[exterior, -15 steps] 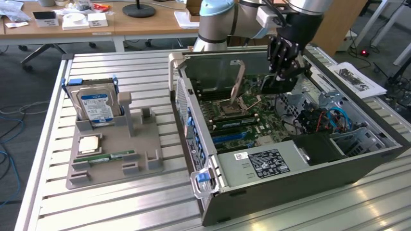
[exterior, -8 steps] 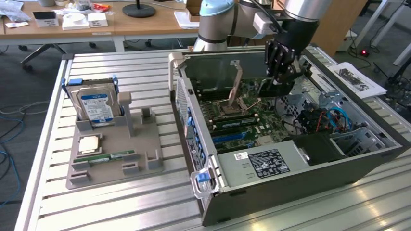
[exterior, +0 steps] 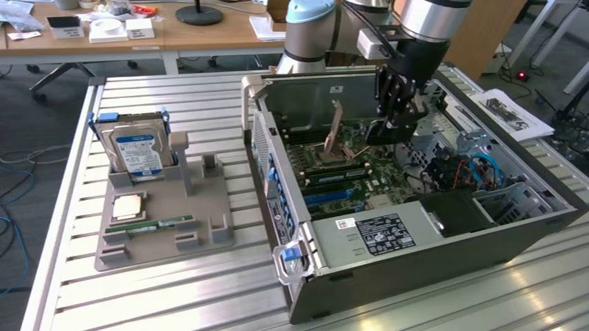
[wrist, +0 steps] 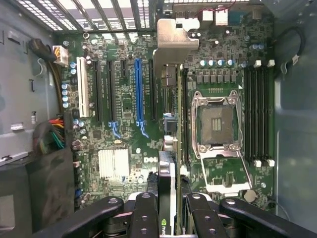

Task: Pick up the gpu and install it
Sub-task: 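Insert the gpu into the slot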

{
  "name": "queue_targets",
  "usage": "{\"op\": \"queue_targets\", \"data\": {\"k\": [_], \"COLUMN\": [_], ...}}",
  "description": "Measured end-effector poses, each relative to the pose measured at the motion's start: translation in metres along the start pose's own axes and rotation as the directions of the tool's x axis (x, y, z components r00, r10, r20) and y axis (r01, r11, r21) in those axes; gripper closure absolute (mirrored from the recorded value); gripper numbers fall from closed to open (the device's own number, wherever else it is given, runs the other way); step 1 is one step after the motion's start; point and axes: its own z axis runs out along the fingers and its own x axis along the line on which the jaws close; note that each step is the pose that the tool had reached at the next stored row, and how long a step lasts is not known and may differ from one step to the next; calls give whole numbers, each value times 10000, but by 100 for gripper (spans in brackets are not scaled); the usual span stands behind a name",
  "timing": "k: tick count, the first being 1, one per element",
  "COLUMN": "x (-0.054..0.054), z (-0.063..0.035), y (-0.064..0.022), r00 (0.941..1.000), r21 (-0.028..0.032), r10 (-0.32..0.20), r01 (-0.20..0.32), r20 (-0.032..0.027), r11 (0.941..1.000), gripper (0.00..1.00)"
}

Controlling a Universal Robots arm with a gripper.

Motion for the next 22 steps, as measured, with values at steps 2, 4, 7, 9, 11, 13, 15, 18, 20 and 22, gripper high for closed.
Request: {"op": "queue_targets", "data": {"k": [2,4,7,9,11,13,15,18,20,22], "x": [2,4,5,6,11,33,66,119,156,192], "z": [33,58,71,84,97,102,105,109,111,113], "y": [17,40,60,77,93,100,106,114,119,126], "r00": [10000,10000,10000,10000,10000,10000,10000,10000,10000,10000], "r21": [17,51,67,70,70,70,70,69,70,70], "r10": [-1,-3,-3,-4,-3,-4,-4,-3,-4,-3], "r01": [1,3,3,4,3,4,4,3,4,2], "r20": [2,11,11,14,11,11,11,12,12,13], "r11": [10000,10000,10000,10000,10000,10000,10000,10000,10000,10000], "gripper": [73,73,73,73,73,73,73,73,73,73]}}
